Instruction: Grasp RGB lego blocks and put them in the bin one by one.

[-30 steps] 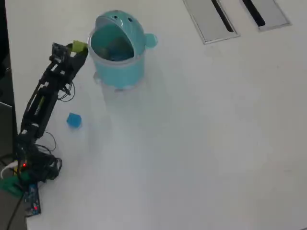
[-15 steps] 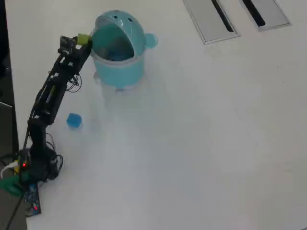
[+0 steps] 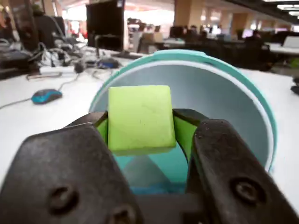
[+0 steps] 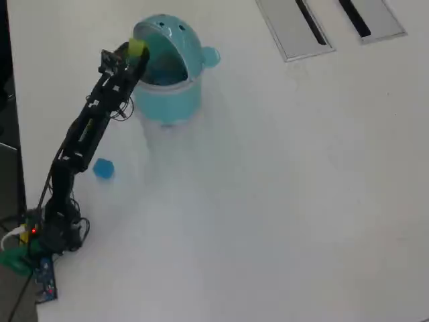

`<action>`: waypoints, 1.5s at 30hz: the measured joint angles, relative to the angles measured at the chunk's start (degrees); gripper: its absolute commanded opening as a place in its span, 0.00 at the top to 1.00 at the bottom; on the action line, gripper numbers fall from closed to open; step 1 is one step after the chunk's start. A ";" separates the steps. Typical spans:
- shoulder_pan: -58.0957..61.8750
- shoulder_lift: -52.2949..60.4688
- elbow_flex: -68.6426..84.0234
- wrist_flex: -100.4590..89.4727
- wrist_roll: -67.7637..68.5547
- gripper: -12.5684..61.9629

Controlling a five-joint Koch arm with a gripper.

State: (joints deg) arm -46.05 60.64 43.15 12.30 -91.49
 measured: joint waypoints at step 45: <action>-1.76 38.50 62.23 7.47 -0.88 0.41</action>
State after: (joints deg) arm -47.81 99.14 105.38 19.78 -92.37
